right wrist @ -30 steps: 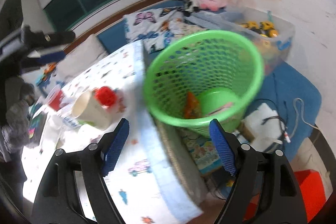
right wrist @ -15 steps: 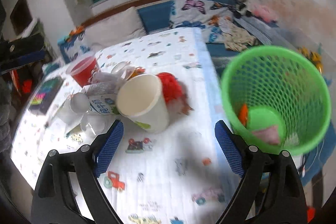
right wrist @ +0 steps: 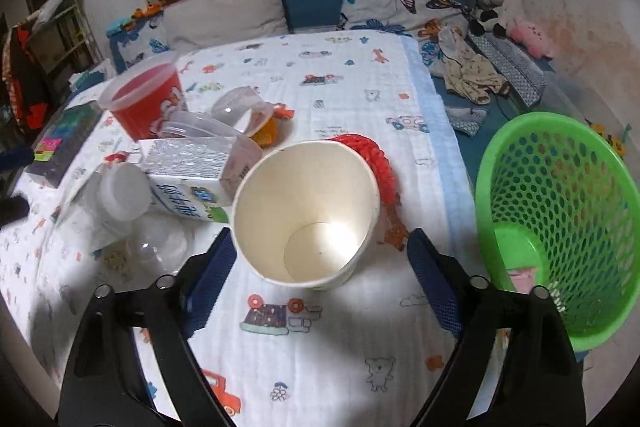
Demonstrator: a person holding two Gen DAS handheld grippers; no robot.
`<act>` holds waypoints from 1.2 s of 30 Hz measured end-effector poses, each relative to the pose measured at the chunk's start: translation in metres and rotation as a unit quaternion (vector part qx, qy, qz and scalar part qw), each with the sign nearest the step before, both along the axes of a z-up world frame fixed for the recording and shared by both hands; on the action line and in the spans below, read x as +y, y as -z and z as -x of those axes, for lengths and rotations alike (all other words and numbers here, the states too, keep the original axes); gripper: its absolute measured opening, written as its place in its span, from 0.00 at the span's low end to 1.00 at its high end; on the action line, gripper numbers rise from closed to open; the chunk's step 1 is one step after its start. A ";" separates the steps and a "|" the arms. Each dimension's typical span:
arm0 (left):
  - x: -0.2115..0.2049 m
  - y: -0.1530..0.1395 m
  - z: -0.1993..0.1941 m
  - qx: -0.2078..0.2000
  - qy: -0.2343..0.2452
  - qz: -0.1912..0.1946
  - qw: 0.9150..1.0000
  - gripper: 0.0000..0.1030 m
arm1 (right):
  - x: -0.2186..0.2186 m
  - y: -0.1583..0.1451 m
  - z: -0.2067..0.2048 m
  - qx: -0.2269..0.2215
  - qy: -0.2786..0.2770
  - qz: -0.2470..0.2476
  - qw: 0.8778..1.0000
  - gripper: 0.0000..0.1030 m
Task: Collect trash
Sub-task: 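Grasp the paper cup with the right tool while the left tool grasps the water bottle, then drop the paper cup into the green basket with the right tool while the left tool drops the bottle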
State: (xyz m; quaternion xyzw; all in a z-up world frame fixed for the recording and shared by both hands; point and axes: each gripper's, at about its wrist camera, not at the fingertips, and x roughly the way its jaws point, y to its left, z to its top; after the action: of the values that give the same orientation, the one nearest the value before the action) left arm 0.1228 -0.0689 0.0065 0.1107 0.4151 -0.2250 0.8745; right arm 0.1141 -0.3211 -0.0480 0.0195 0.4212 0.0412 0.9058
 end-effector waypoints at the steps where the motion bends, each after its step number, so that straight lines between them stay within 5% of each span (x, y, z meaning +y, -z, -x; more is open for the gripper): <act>1: -0.002 0.006 -0.001 0.003 0.010 -0.010 1.000 0.94 | 0.000 0.001 -0.001 0.003 -0.002 -0.004 1.000 0.72; 5: -0.009 0.020 -0.008 0.017 0.043 -0.034 0.998 0.94 | -0.003 0.001 -0.001 0.005 0.000 -0.010 1.000 0.57; 18: -0.019 0.053 -0.040 0.052 0.116 -0.075 0.989 0.92 | -0.027 -0.021 0.027 -0.001 0.009 -0.055 0.998 0.57; 21: -0.022 0.057 -0.042 0.067 0.136 -0.072 0.986 0.75 | -0.036 -0.030 0.033 -0.008 0.017 -0.063 0.998 0.57; 36: -0.025 0.059 -0.032 0.086 0.132 -0.051 0.986 0.52 | -0.121 -0.056 0.041 -0.037 0.121 -0.073 0.989 0.57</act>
State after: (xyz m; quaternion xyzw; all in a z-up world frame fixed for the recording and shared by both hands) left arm 0.1543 -0.0939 -0.0524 0.1895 0.4813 -0.3250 0.7917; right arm 0.0727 -0.4418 0.0078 0.1344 0.3775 -0.0374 0.9154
